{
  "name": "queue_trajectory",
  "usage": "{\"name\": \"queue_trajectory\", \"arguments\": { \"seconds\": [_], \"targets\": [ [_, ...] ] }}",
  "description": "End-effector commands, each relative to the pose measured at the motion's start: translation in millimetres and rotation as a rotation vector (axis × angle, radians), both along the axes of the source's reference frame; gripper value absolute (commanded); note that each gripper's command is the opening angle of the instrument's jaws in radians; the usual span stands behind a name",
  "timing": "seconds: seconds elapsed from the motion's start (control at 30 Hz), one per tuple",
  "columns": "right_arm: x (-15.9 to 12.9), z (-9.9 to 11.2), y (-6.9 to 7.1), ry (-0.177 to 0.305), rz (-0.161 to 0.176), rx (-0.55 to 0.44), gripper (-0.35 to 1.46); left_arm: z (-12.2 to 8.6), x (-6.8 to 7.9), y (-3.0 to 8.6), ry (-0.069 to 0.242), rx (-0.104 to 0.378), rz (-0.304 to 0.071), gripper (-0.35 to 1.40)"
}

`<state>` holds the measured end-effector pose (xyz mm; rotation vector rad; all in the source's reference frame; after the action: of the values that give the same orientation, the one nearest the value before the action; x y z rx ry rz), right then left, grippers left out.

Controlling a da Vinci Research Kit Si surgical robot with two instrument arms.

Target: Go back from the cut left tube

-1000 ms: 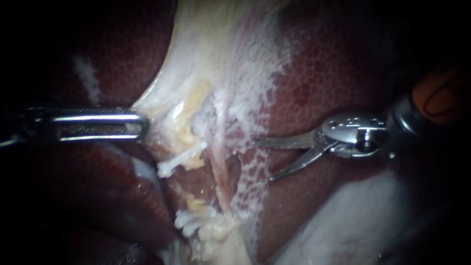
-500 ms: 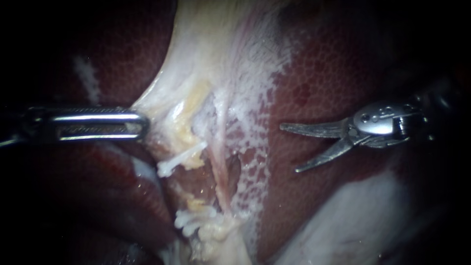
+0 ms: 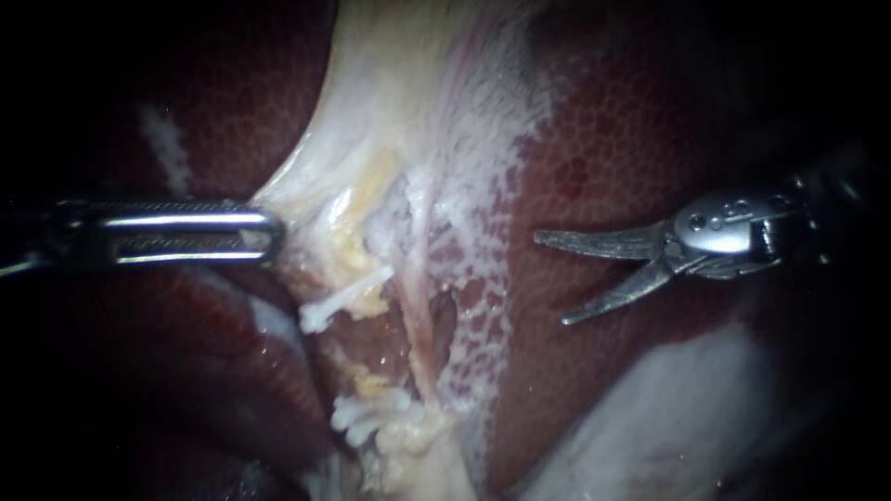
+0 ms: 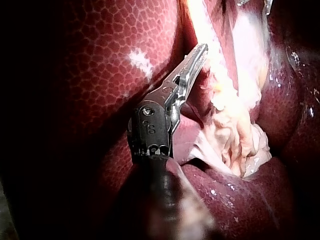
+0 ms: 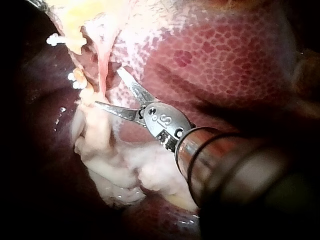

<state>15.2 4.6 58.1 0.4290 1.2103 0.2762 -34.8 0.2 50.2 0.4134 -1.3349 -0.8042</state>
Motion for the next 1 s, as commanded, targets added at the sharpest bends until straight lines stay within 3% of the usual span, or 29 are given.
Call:
{"name": "queue_trajectory", "arguments": {
  "seconds": [0.03, 0.37, 0.67, 1.0],
  "targets": [
    [0.0, 0.0, 0.0, 0.001, -0.002, -0.007, 1.21, 0.3, -0.1, 0.1, 0.001, 0.000, -0.001, -0.35],
    [-0.1, 0.0, 0.0, 0.005, -0.009, -0.035, 1.26, 3.9, -2.2, 0.1, 0.015, -0.007, 0.012, -0.35],
    [-0.5, 0.2, 0.1, 0.007, -0.015, -0.051, 1.26, 5.5, -4.2, -0.3, 0.021, -0.008, 0.034, -0.35],
    [-0.5, 0.2, 0.2, 0.007, -0.015, -0.057, 1.28, 6.1, -4.6, -0.3, 0.026, -0.003, 0.040, -0.35]
  ]
}}
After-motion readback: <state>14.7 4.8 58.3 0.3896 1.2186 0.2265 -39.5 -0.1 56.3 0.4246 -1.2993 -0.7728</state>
